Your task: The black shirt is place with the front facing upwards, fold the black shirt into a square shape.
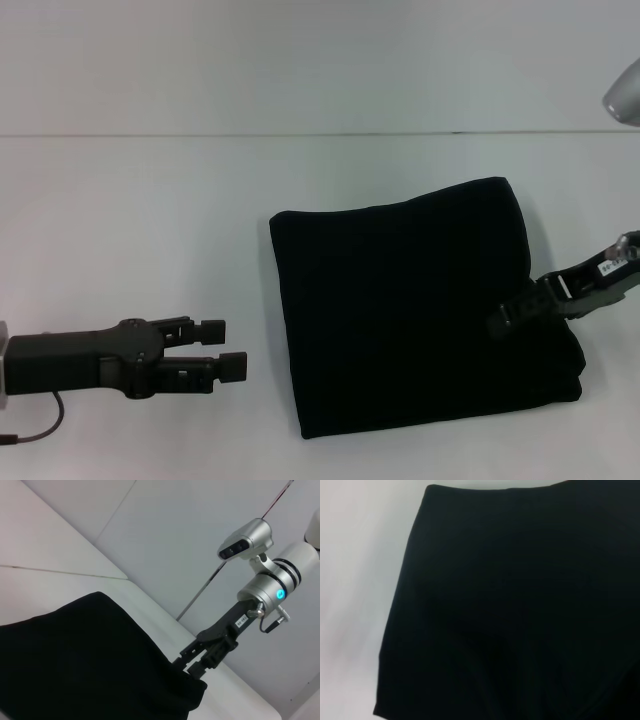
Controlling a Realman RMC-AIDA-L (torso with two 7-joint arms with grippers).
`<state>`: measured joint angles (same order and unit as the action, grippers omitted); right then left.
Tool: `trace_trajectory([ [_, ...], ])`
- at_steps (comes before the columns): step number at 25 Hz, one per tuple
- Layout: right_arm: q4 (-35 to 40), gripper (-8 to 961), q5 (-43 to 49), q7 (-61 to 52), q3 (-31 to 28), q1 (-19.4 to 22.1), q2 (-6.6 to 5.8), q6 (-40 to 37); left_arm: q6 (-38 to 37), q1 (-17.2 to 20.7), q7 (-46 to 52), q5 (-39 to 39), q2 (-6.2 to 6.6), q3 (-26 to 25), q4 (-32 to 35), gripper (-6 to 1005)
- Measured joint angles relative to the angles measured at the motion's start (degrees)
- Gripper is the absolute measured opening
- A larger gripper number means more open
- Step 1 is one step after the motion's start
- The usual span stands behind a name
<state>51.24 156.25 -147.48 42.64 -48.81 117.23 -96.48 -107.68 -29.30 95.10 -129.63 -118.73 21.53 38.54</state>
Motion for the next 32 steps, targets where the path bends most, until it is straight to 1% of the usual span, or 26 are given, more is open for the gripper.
trace_trajectory([
  [3,-1.78,915,0.01,-0.29,1.18,-0.44,0.04,1.43,0.00,0.14,-0.01,0.16,0.00,-0.02,0.16,937],
  [7,-2.04,915,0.03,-0.35,1.62,-0.64,0.11,2.35,0.00,0.28,-0.01,0.24,0.00,-0.27,0.28,937],
  [12,-2.02,815,0.13,-0.45,2.60,-0.84,0.08,2.96,0.10,0.29,-0.10,0.31,0.00,-0.65,0.31,937],
  [15,-2.11,755,0.16,-0.55,3.27,-0.97,0.08,3.43,0.37,0.37,-0.75,0.53,0.00,-2.15,0.10,937],
  [20,-2.09,552,0.20,-0.86,3.97,-1.20,0.09,3.56,0.03,0.55,-0.90,0.68,0.00,-2.66,0.18,937],
  [26,-2.22,532,0.24,-1.46,6.01,-1.35,0.34,3.53,0.00,0.62,-0.96,0.66,0.06,-2.59,0.14,936],
  [32,-2.14,501,0.29,-1.63,6.31,-1.16,0.36,3.25,-0.15,0.72,-1.33,0.35,0.09,-2.59,-0.02,937],
])
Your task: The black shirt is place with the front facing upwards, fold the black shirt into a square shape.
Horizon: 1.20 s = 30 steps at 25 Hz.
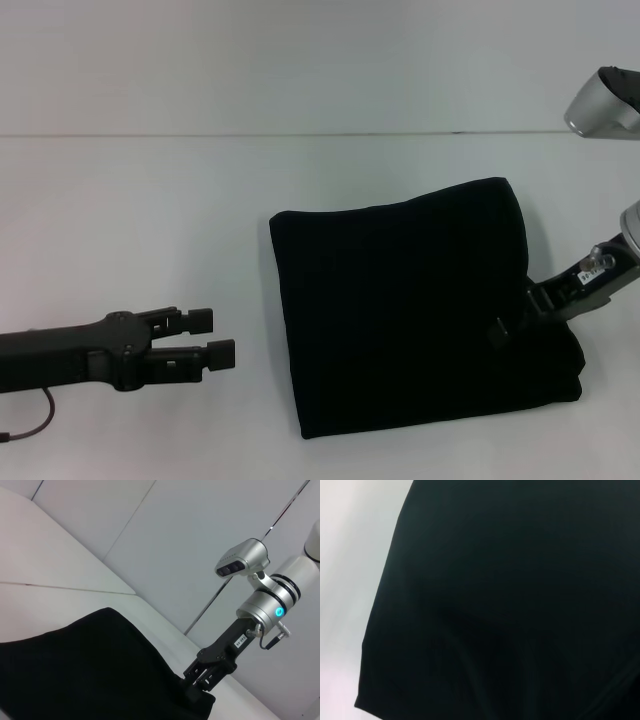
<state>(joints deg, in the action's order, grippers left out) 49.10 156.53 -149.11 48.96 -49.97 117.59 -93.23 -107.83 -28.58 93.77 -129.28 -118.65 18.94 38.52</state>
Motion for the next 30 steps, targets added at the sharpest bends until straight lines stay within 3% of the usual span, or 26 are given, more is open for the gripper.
trace_trajectory([
  [5,0.18,475,0.01,0.00,1.76,0.27,0.08,-0.11,-0.26,0.22,-0.06,0.09,0.00,0.03,-0.02,936],
  [18,0.56,118,0.05,0.38,2.68,0.41,0.25,-0.15,-0.47,0.69,-0.08,0.35,-0.08,-0.05,0.24,937],
  [24,0.83,62,-0.34,0.39,1.00,1.54,-0.23,-0.30,-0.47,0.79,-0.08,0.35,-0.09,-0.05,0.25,937],
  [30,0.73,69,-3.23,1.66,-3.73,4.88,-1.33,-0.44,-0.46,0.80,-0.08,0.34,-0.09,-0.05,0.24,937],
])
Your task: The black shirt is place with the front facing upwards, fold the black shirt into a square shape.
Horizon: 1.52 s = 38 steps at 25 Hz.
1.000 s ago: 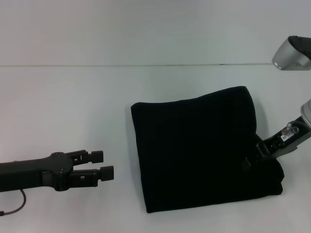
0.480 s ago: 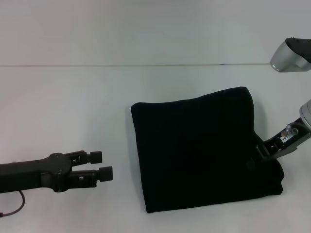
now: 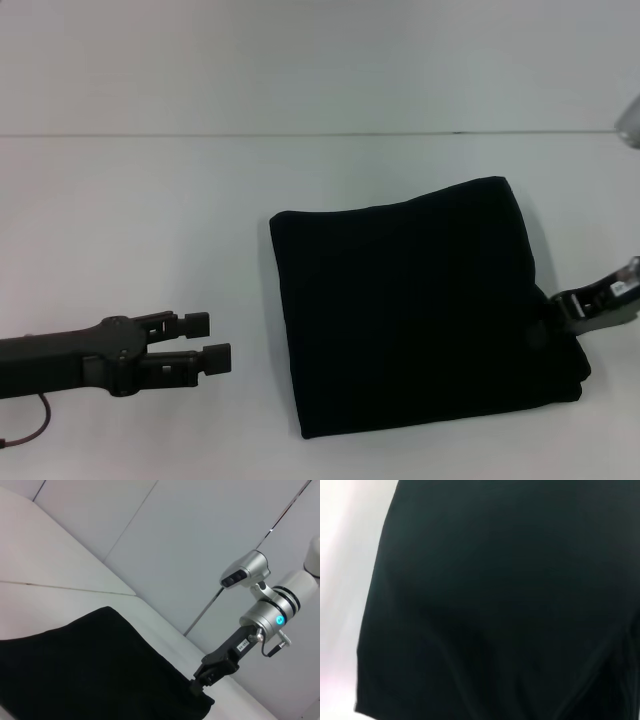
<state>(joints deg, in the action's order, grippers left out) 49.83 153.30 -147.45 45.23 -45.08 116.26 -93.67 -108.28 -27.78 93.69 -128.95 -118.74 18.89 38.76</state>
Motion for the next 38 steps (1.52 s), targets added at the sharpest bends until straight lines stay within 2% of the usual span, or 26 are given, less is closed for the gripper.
trace_trajectory([
  [7,-2.41,78,-6.79,1.04,-3.67,4.78,-1.84,2.07,-0.15,-0.28,0.00,-0.46,0.00,0.27,0.08,936],
  [16,-6.61,89,-8.03,3.08,-7.40,7.14,-2.19,6.19,-0.18,-0.51,0.00,-1.04,0.08,0.53,0.09,937],
  [26,-7.99,101,-8.86,6.02,-13.62,8.23,-2.90,6.42,-0.42,-0.50,0.04,-1.14,0.16,0.63,0.00,937],
  [38,-12.71,115,-9.41,8.70,-15.43,9.54,-4.05,9.77,-0.70,-0.09,0.30,-1.27,-0.10,0.62,-0.10,936],
])
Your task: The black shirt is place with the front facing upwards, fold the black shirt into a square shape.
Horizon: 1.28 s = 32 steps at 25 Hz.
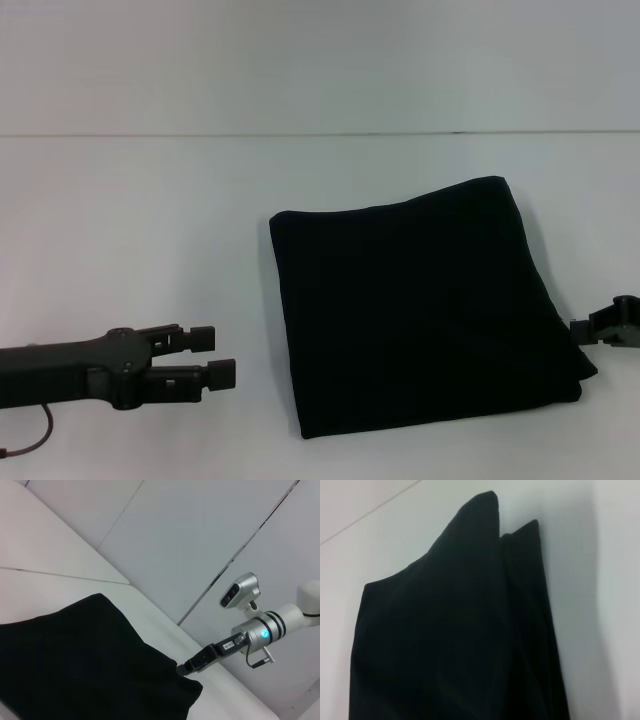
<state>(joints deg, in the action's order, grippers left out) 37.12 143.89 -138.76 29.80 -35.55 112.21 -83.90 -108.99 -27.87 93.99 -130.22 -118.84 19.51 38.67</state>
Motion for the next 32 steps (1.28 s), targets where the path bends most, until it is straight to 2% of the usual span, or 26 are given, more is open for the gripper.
trace_trajectory([
  [8,-1.15,125,-2.01,2.88,-2.49,1.51,0.12,1.19,0.01,-0.18,0.07,-0.11,0.05,0.00,-0.09,936],
  [13,-1.28,131,-13.26,11.33,-6.98,5.37,-1.02,-1.94,-0.05,-0.23,0.12,-0.01,0.10,-0.11,-0.16,937],
  [14,-2.00,132,-18.95,16.60,-7.58,6.87,-1.02,-3.40,-0.05,-0.25,0.13,0.08,0.10,-0.10,-0.16,937],
  [16,-2.75,183,-22.24,20.97,-7.65,7.60,-0.83,-4.32,-0.07,-0.34,0.13,0.19,0.10,-0.10,-0.17,937],
  [18,-4.43,233,-27.21,30.70,-7.64,8.52,-0.09,-6.02,-0.08,-0.45,0.14,0.29,0.10,-0.19,-0.19,937],
  [20,-5.51,284,-30.42,39.53,-7.65,8.98,1.16,-7.01,-0.09,-0.55,0.14,0.49,0.10,-0.30,-0.22,937],
  [21,-5.81,309,-31.38,43.85,-7.65,9.05,2.01,-7.13,-0.09,-0.59,0.14,0.68,0.10,-0.36,-0.25,937],
  [26,-6.86,568,-31.94,58.89,-7.06,7.82,6.75,-4.26,0.00,-0.59,0.14,1.41,0.10,-0.53,-0.26,937],
  [27,-7.53,590,-31.86,61.42,-6.89,7.33,7.26,-3.54,0.12,-0.57,0.14,1.58,0.09,-0.52,-0.26,937],
  [28,-8.37,612,-31.79,63.45,-6.70,6.88,7.64,-2.96,0.35,-0.55,0.14,1.73,0.05,-0.52,-0.26,936],
  [32,-12.44,699,-31.67,67.91,-5.43,5.11,7.38,0.89,0.56,-0.64,0.14,2.15,0.00,-0.54,-0.26,936],
])
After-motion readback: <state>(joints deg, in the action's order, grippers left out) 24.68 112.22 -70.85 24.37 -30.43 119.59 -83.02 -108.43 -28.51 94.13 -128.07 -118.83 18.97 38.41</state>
